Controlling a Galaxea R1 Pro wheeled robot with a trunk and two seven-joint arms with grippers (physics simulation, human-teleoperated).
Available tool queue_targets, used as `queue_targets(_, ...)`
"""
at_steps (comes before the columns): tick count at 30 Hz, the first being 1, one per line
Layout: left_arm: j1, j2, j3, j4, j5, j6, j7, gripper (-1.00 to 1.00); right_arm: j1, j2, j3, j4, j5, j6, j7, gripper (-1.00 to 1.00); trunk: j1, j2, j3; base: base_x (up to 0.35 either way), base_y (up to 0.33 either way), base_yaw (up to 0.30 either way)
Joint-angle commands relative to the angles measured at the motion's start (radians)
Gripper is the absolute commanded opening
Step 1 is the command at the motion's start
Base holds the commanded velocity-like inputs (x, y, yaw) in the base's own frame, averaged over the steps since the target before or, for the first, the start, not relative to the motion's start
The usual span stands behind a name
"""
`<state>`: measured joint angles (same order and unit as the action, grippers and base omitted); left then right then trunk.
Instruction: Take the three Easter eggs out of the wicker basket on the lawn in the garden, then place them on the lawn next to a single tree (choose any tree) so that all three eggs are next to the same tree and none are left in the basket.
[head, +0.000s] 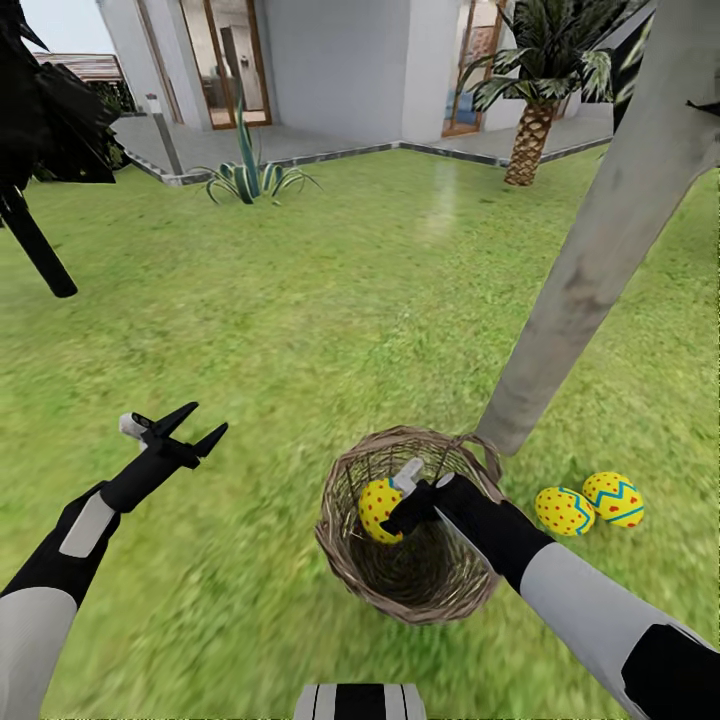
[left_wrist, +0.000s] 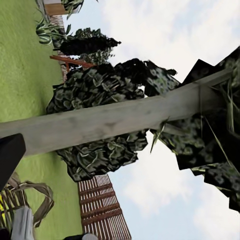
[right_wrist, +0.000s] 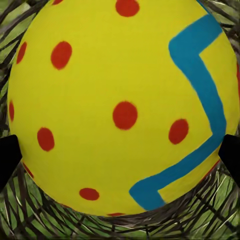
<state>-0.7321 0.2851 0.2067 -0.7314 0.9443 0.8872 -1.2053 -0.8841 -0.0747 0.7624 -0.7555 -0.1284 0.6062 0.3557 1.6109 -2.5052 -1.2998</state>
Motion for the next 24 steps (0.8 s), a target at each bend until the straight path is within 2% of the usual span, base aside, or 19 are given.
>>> queue_targets(1,-0.001,0.000,-0.001,0.000,0.003,0.007,0.001,1.00,-0.001,-0.002,0.005,-0.001,-0.011,0.025,-0.001,-1.00,-0.001,0.000,0.003,-0.246,0.000,0.000)
queue_targets(4,-0.001,-0.001,-0.001,0.001,0.003,0.007,0.009,1.00,-0.001,-0.008,0.005,-0.001,-0.011,0.057,0.002,-1.00,-0.002,0.001,0.015,-0.251,0.000,0.000)
queue_targets(11,-0.001,-0.008,-0.005,0.004,0.003,0.006,0.012,1.00,-0.001,-0.036,0.003,-0.002,-0.012,0.062,0.003,-1.00,-0.005,0.002,0.042,-0.016,0.000,0.000)
queue_targets(13,-0.001,-0.011,-0.006,0.004,0.002,0.006,0.013,1.00,-0.001,-0.046,-0.023,-0.002,-0.012,0.061,0.003,-1.00,-0.006,0.003,0.050,0.000,0.000,0.000)
queue_targets(15,-0.001,-0.015,-0.006,0.004,0.003,0.006,0.050,1.00,-0.001,-0.049,-0.086,-0.002,-0.010,0.061,0.008,-1.00,-0.007,0.003,0.057,0.000,0.000,0.000)
queue_targets(17,-0.001,-0.017,-0.006,0.002,0.006,0.006,0.095,1.00,-0.001,-0.054,-0.108,-0.002,-0.008,0.061,0.066,-1.00,-0.008,0.004,0.065,0.000,0.000,0.000)
queue_targets(19,-0.001,-0.018,-0.006,0.003,0.006,0.006,0.105,1.00,-0.001,-0.059,-0.113,-0.002,-0.004,0.061,0.144,-1.00,-0.009,0.004,0.073,0.000,0.000,0.000)
queue_targets(20,-0.001,-0.018,-0.006,0.003,0.007,0.006,0.108,1.00,-0.001,-0.073,-0.115,-0.002,-0.004,0.061,0.178,-1.00,-0.009,0.004,0.077,0.000,0.000,0.000)
queue_targets(21,-0.001,-0.018,-0.006,0.003,0.007,0.006,0.109,1.00,-0.001,-0.090,-0.116,-0.003,-0.006,0.061,0.194,-1.00,-0.010,0.005,0.081,0.000,0.000,0.000)
queue_targets(24,-0.001,-0.018,-0.006,0.003,0.007,0.006,0.110,1.00,-0.001,-0.111,-0.118,-0.036,-0.008,0.062,0.203,-1.00,-0.013,0.008,0.092,0.000,0.000,0.000)
